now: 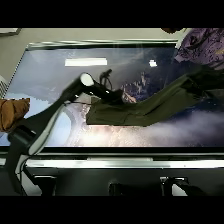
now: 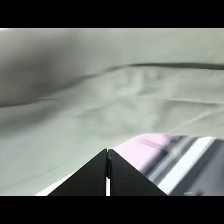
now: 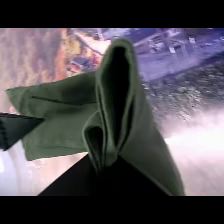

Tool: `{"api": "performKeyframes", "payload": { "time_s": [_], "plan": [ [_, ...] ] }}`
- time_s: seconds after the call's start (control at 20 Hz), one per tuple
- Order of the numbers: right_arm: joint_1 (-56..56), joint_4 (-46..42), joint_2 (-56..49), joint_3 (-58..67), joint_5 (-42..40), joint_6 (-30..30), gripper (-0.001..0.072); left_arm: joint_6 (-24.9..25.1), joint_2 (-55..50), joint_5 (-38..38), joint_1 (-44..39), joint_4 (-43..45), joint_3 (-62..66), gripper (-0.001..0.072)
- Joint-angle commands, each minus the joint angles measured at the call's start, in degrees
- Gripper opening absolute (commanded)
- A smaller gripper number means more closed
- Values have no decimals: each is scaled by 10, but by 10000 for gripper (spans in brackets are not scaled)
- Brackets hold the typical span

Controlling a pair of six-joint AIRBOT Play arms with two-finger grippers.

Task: Fold the clothes and pants, and hang the long-sleeved shirts on hangers.

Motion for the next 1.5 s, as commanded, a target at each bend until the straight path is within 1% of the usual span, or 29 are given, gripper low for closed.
{"api": "performKeyframes", "payload": {
  "time_s": [0.0,0.15,0.3,0.55,0.85,1.25,1.45],
  "plan": [
    [73,38,-38,0,-65,24,29,-5,87,-86,85,98,1,13],
    [177,38,-77,0,-120,58,29,-5,157,-96,154,112,1,13],
    [263,38,-121,0,-182,86,29,-7,206,-97,212,114,1,14],
    [353,42,-198,0,-249,131,29,-9,248,-113,262,114,1,14],
    [373,103,-253,0,-311,132,29,-9,249,-122,272,114,1,15],
    [374,128,-278,0,-313,118,30,-9,249,-120,272,114,1,15],
    [389,129,-284,0,-355,106,30,-9,248,-120,272,114,1,15]
  ]
}}
